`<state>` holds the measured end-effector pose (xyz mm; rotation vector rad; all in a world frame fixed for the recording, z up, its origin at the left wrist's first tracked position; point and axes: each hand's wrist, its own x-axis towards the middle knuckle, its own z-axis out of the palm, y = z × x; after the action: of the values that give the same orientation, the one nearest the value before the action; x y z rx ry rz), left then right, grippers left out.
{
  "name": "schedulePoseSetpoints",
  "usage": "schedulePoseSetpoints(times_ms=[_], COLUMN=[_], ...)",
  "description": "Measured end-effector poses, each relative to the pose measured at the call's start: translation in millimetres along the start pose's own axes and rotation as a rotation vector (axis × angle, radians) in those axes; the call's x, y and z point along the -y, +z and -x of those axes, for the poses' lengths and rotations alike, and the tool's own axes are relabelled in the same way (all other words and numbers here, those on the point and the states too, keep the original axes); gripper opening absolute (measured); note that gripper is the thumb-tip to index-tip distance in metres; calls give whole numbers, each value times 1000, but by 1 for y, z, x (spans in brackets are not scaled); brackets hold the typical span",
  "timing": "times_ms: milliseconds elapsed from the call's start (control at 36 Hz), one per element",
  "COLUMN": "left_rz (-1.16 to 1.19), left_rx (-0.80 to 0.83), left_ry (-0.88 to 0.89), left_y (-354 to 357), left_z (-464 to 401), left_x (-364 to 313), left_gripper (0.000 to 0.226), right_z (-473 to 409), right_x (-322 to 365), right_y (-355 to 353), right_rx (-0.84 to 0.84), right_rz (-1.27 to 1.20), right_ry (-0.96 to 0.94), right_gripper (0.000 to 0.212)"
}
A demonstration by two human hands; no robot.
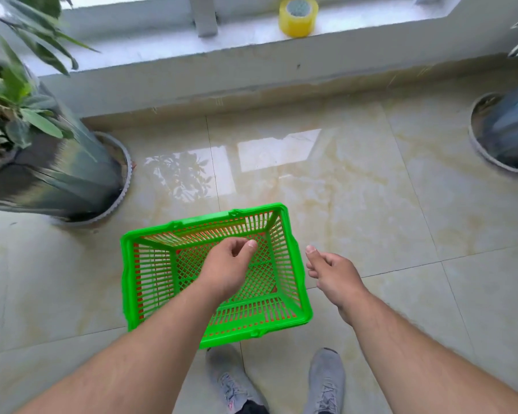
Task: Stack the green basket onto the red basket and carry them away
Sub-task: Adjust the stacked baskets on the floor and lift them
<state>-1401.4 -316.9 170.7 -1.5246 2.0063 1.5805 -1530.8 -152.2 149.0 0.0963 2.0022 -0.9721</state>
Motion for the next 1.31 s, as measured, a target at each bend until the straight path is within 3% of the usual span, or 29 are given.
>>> schedulePoseSetpoints(times_ms=[250, 500, 694, 917, 1056, 1306], left_rz=[-166, -380, -482, -572, -652, -703], left_rx=[34, 40, 77, 106, 135, 215], left_ry=[76, 158, 115, 65, 8, -25], left_y=[-18, 2, 21, 42, 51, 58], left_z=[-43, -114, -166, -201, -218, -235], left_x=[-19, -29, -15, -5, -7, -8], left_gripper=[37, 55, 61, 68, 75, 70], right_z=[-19, -80, -130, -161, -171, -193], right_x=[17, 13, -4, -21, -20, -19], right_y=[17, 28, 34, 52, 56, 65], right_rx=[-42, -47, -47, 3, 30, 74], right_rz=[-56, -49, -33, -32, -80, -81], right_ry=[-15, -55, -62, -16, -3, 29], right_gripper=[38, 34, 30, 53, 43, 44])
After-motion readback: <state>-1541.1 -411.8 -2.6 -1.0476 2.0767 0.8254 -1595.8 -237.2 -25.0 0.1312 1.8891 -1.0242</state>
